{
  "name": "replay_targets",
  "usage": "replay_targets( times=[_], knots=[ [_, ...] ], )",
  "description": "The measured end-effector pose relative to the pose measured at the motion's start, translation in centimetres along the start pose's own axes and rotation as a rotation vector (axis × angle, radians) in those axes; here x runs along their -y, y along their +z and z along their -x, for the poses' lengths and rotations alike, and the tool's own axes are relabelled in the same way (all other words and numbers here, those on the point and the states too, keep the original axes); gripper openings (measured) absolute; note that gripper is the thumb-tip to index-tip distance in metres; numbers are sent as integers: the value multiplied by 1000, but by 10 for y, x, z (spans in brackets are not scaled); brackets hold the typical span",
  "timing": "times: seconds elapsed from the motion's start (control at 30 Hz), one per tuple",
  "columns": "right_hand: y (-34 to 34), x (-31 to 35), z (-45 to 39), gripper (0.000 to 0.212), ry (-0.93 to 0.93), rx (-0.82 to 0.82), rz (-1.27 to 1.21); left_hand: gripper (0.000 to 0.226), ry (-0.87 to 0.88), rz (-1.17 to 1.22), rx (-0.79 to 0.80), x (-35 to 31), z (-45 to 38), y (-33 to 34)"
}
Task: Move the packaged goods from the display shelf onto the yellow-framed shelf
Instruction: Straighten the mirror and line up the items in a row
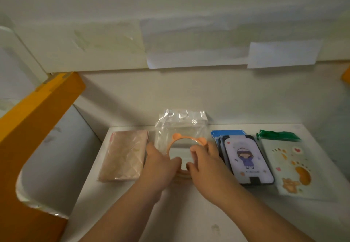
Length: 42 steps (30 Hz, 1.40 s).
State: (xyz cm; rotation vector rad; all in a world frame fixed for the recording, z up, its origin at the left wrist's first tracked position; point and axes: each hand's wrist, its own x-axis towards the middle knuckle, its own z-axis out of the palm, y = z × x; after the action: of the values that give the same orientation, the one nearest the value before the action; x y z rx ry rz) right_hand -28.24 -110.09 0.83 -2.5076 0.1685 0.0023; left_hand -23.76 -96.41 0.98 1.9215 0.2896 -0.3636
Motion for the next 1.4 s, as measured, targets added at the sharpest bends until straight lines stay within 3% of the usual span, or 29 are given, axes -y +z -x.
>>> replay_targets(
  times=[0.07, 0.13, 0.27, 0.4, 0.57, 0.67, 0.77, 0.8, 0.9, 1.03, 1.13, 1.27, 1.4],
  knots=[
    [1, -2, -1, 34, 27, 11, -68, 41, -59, 118, -13, -10, -5, -6],
    [1, -5, -3, 38, 55, 36, -149, 24, -78, 110, 19, -15, -10, -10],
    [1, -8, -1, 38, 78, 9, -263, 60, -41, -78, 91, -13, -4, -7],
    [5, -11, 6, 37, 74, -80, -328, 84, 55, 22, 105, 0, 2, -9],
    [15, -14, 17, 50, -34, -237, -380, 75, 300, 88, 102, 11, 13, -20],
    [26, -15, 24, 56, -20, -329, -583, 70, 461, 56, 102, 26, 21, -23],
    [37, -19, 26, 71, -41, -278, -841, 70, 520, 60, 106, 36, 23, -24],
    [35, -19, 25, 64, -69, -240, -887, 72, 545, 45, 110, 37, 21, -25],
    [25, -15, 25, 31, -165, -133, -854, 72, 565, 38, 141, 37, 19, -25],
    [24, -17, 32, 29, -174, -196, -843, 74, 605, 38, 114, 37, 25, -19],
    [28, -22, 38, 38, -165, -280, -759, 61, 607, 51, 65, 37, 31, -16],
    [28, -22, 42, 65, -173, -234, -793, 52, 597, 106, 102, 31, 40, -21],
    [31, -30, 41, 39, -190, -188, -764, 38, 616, 65, 159, 34, 37, -29]
  ],
)
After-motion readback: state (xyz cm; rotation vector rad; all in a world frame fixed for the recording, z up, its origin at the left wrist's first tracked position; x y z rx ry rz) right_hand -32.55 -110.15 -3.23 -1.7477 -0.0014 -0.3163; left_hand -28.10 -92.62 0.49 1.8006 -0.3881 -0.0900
